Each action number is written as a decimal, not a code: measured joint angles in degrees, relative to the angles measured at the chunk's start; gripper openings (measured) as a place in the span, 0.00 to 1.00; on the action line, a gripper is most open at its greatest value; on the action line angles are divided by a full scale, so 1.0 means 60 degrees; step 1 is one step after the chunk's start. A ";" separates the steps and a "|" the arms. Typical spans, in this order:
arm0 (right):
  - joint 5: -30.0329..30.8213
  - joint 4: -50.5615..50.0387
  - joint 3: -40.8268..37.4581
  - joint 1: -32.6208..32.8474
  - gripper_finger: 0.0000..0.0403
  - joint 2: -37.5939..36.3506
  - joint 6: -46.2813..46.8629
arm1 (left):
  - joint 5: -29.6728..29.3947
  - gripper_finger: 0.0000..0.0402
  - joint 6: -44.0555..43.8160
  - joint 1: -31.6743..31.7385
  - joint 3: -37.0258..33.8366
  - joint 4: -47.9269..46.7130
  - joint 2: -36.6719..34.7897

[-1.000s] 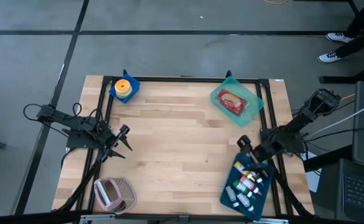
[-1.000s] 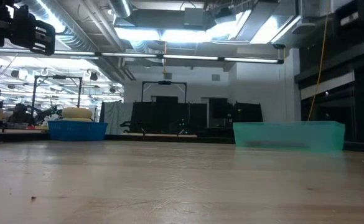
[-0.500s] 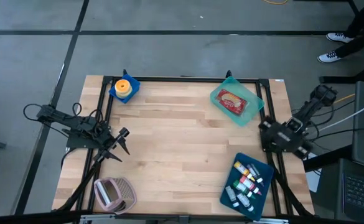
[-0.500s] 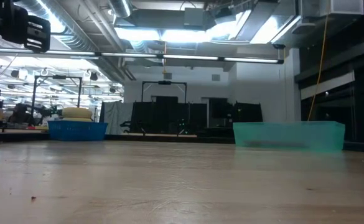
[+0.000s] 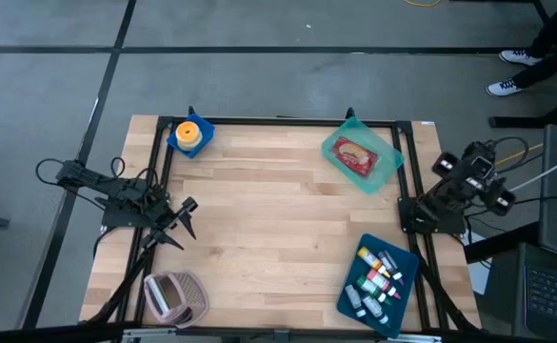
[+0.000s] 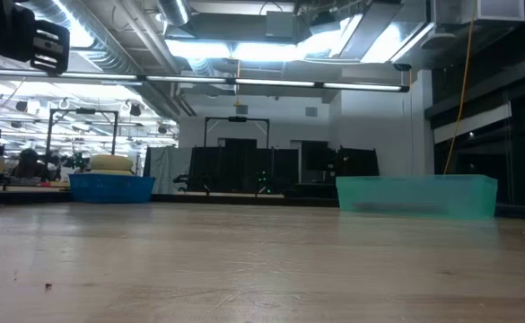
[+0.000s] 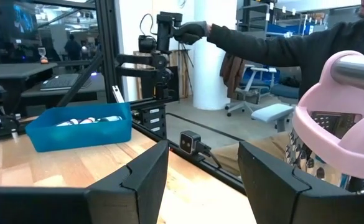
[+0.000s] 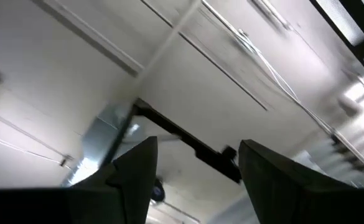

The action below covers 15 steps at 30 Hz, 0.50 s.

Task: Pick & Place Food Item
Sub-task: Return to Home Position

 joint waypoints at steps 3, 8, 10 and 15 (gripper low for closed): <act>-0.0217 -0.0138 0.0004 0.0000 0.55 -0.0661 -0.0137 | 0.0003 0.47 -0.0104 0.0000 0.0000 0.0003 0.0000; -0.0246 -0.0968 0.0010 0.0000 0.55 -0.1156 -0.0228 | 0.0000 0.47 -0.0125 0.0000 0.0000 0.0004 0.0000; -0.0285 -0.1103 0.0007 0.0000 0.55 -0.1161 -0.0219 | 0.0008 0.47 -0.0128 -0.0001 0.0000 0.0007 -0.0004; -0.0810 -0.2408 0.0010 0.0000 0.55 -0.1164 -0.0269 | 0.0084 0.47 -0.0141 -0.0004 0.0000 0.0033 -0.0002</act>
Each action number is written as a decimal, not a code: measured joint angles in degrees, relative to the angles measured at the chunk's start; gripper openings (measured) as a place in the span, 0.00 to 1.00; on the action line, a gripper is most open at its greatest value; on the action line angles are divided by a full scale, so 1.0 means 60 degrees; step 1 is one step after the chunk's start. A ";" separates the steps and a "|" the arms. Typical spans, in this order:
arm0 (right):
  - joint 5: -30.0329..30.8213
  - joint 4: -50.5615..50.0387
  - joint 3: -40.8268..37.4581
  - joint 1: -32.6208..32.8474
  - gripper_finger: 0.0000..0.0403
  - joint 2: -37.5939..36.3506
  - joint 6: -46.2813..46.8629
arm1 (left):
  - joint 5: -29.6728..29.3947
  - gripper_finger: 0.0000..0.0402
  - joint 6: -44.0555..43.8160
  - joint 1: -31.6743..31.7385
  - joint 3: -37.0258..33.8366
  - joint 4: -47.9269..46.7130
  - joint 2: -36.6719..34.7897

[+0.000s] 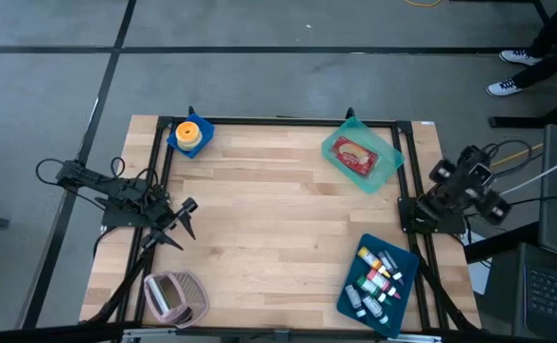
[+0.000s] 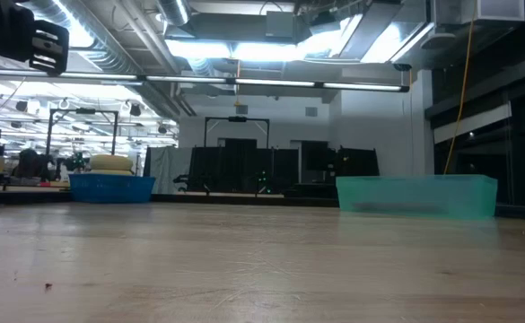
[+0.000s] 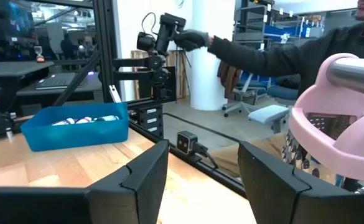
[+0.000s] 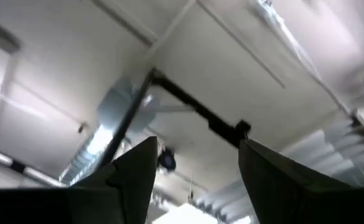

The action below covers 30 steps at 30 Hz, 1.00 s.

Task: Pick & Place Food Item
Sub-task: Return to Home Position

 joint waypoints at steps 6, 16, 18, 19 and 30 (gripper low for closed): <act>0.0346 -0.3603 -0.0003 -0.0004 0.55 0.0000 -0.0731 | 0.0098 0.47 -0.0010 0.0000 0.0000 0.0042 -0.0001; 0.3761 -1.0370 -0.0007 -0.0007 0.55 0.0004 -0.1651 | 0.0313 0.47 -0.0058 0.0000 0.0000 0.0039 0.0001; 0.3035 -1.0727 -0.0003 -0.0007 0.55 0.0000 -0.1646 | 0.0313 0.47 -0.0051 0.0000 0.0000 0.0040 -0.0001; 0.2567 -1.0984 -0.0003 -0.0004 0.55 0.0000 -0.1649 | 0.0313 0.47 -0.0011 0.0000 0.0000 0.0040 -0.0001; 0.1602 -1.2418 0.0015 -0.0247 0.55 0.0426 -0.1581 | 0.0310 0.47 -0.0151 0.0000 0.0000 0.0040 -0.0009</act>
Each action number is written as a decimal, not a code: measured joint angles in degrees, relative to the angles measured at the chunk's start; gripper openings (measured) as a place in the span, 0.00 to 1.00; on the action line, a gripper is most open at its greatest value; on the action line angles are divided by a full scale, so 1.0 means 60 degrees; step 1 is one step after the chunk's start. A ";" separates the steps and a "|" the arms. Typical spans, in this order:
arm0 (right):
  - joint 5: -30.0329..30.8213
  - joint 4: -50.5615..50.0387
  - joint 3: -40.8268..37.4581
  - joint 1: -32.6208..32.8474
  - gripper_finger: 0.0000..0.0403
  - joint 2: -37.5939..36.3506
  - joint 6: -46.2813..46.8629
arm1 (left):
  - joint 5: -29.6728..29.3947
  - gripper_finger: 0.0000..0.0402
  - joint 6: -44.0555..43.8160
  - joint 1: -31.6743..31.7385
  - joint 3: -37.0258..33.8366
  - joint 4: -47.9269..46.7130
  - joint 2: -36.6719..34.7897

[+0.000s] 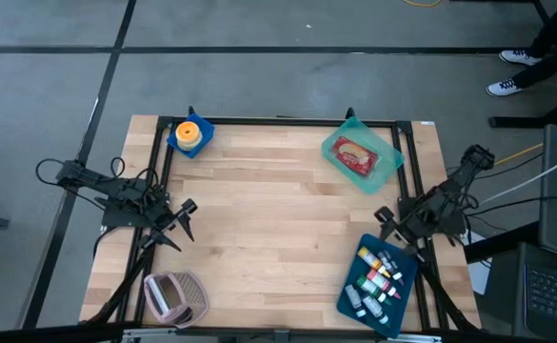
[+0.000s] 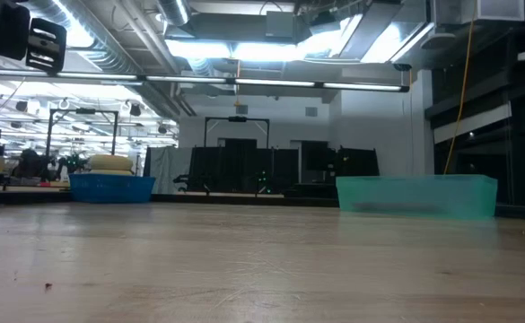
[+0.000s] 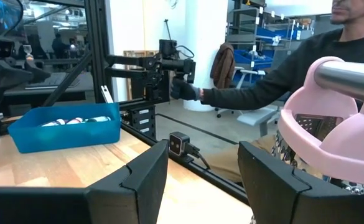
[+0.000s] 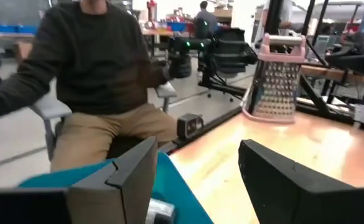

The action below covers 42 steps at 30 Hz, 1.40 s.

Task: Pick & Place Food Item
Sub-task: Return to Home Position

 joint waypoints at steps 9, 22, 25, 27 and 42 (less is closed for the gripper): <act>0.1268 0.0214 0.0000 -0.0450 0.55 0.0806 -0.1193 | -0.0532 0.47 0.0332 0.0011 0.0000 -0.0011 0.0000; 0.4530 0.0992 0.0000 -0.2824 0.55 0.1111 -0.0261 | -0.1187 0.47 0.0734 0.0026 0.0000 -0.0133 0.0000; 0.4704 0.1005 0.0000 -0.3258 0.55 0.1111 -0.0357 | -0.1411 0.47 0.0517 0.0158 0.0000 -0.0157 0.0009; 0.4782 0.1002 0.0000 -0.3535 0.55 0.1129 -0.0389 | -0.1480 0.47 0.0450 0.0308 0.0000 -0.0171 0.0076; 0.4779 0.0925 0.0000 -0.5412 0.55 0.1155 -0.0873 | -0.2077 0.47 0.0176 0.2485 0.0000 -0.0249 0.0226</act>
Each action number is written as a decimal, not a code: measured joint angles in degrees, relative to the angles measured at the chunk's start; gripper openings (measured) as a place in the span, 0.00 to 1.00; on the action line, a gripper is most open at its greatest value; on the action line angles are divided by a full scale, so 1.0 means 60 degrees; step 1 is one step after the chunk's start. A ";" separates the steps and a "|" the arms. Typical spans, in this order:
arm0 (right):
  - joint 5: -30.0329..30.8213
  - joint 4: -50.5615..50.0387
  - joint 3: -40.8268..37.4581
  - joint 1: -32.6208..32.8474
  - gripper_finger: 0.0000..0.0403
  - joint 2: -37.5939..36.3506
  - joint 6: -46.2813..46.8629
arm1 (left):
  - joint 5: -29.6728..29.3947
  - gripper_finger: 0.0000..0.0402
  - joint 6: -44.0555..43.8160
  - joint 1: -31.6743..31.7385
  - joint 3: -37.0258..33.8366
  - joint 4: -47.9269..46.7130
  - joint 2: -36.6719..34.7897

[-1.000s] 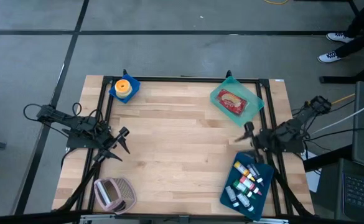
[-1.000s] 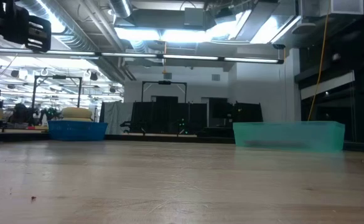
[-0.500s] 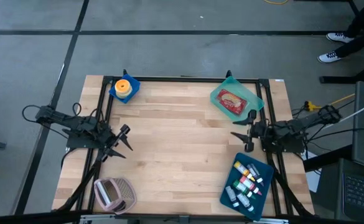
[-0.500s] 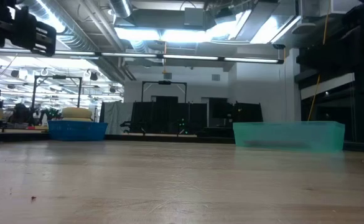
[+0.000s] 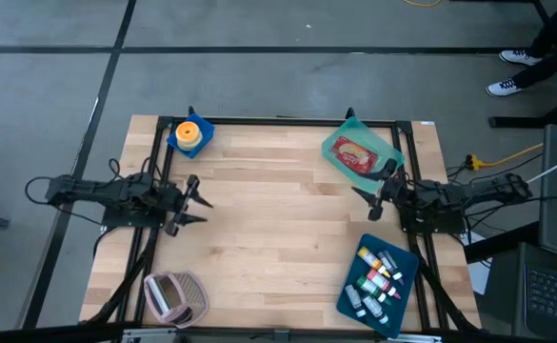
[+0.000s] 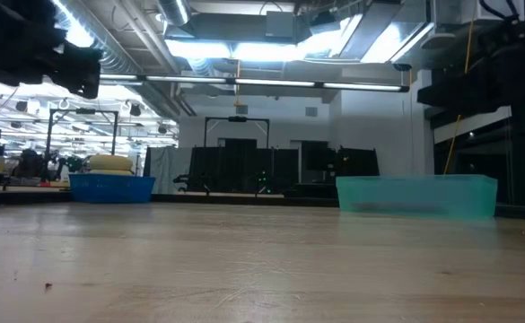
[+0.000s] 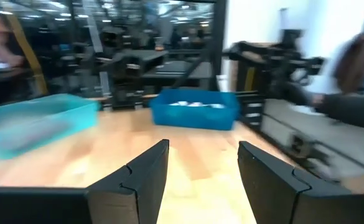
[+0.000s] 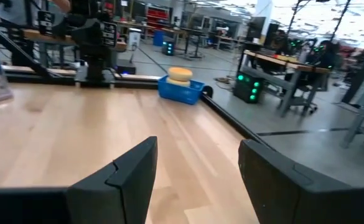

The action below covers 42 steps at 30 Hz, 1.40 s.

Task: Pick & Place Food Item
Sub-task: Return to Home Position

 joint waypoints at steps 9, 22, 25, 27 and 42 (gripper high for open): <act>-0.0033 0.0000 -0.0004 -0.0348 0.55 0.0000 0.0080 | -0.2212 0.47 0.0241 0.0492 0.0000 -0.0348 0.0040; -0.0608 -0.0011 -0.0004 -0.0348 0.55 0.0000 0.0097 | -0.2011 0.47 0.0736 0.0386 0.0000 -0.0348 0.0069; -0.0608 -0.0011 -0.0004 -0.0348 0.55 0.0000 0.0100 | -0.2011 0.47 0.0678 0.0386 0.0000 -0.0348 0.0069; -0.0608 -0.0009 -0.0004 -0.0348 0.55 0.0000 0.0270 | -0.2011 0.47 0.0676 0.0386 0.0000 -0.0344 0.0069; -0.0608 -0.0007 -0.0004 -0.0348 0.55 0.0000 0.0469 | -0.2011 0.47 0.0671 0.0386 0.0000 -0.0341 0.0066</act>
